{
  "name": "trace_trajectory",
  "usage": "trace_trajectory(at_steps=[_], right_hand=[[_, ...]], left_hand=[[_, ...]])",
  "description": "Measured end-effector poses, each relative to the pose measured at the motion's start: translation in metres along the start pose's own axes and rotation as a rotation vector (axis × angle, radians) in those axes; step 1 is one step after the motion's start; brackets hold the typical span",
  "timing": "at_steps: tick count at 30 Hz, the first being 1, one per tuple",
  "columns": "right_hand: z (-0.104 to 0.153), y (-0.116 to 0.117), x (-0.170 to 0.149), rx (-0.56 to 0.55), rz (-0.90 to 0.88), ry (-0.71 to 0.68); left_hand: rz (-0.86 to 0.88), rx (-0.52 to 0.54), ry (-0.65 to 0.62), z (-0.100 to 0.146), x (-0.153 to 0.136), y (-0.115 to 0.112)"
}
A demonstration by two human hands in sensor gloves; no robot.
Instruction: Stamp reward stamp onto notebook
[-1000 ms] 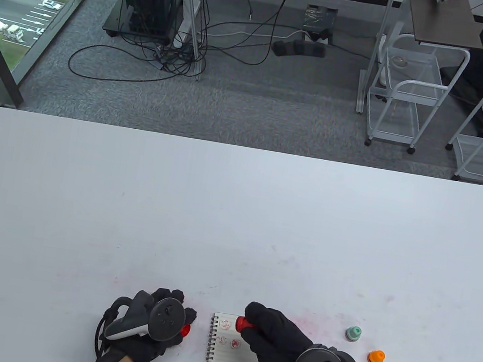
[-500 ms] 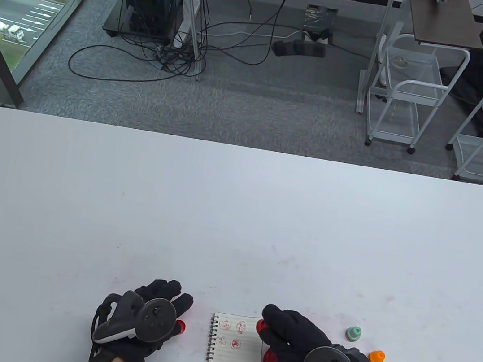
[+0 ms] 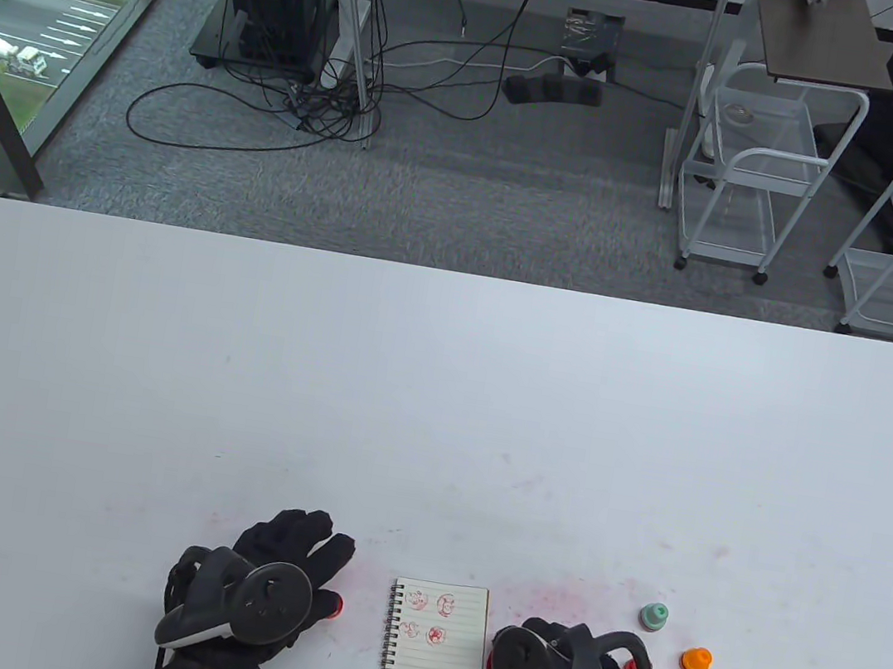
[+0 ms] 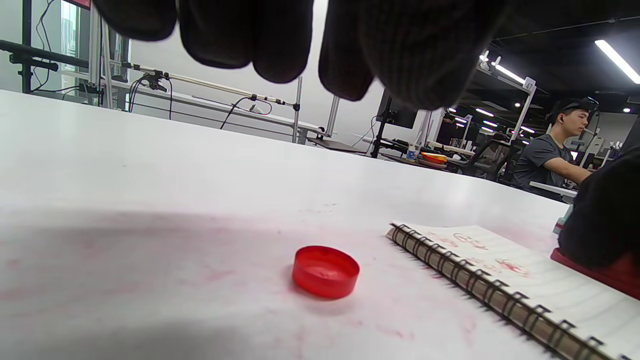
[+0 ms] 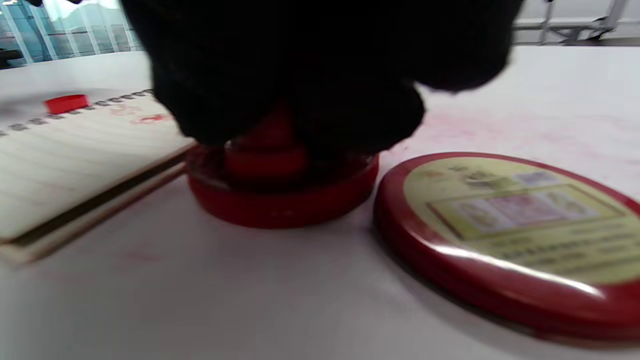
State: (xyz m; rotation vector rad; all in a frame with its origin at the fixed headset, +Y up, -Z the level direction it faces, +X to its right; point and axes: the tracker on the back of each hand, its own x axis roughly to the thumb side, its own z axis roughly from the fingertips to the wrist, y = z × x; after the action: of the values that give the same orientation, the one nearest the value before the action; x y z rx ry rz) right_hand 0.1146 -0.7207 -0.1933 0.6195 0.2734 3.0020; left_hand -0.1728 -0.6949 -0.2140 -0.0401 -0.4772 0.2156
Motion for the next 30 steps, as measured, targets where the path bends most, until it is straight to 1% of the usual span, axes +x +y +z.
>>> trace_trajectory(at_steps=[1,6,13,19,27,30], right_hand=[[-0.003,0.003,0.001,0.033,0.015,0.021],[-0.004,0.001,0.004,0.059,0.043,0.049],[-0.005,0.0,0.004,0.081,0.034,0.077],[-0.006,-0.001,0.004,0.079,0.047,0.076],[0.0,-0.005,-0.01,0.045,-0.018,0.089],[0.002,-0.007,-0.01,0.052,-0.055,0.092]], left_hand=[[0.0,-0.003,0.001,0.0,0.0,0.0],[0.013,-0.018,0.006,0.001,0.0,0.0],[0.016,-0.034,0.026,0.002,0.001,-0.001],[0.006,-0.036,0.028,0.002,0.001,-0.002],[0.002,-0.049,0.056,0.001,-0.003,0.0],[0.002,-0.052,0.058,0.001,-0.003,0.0]])
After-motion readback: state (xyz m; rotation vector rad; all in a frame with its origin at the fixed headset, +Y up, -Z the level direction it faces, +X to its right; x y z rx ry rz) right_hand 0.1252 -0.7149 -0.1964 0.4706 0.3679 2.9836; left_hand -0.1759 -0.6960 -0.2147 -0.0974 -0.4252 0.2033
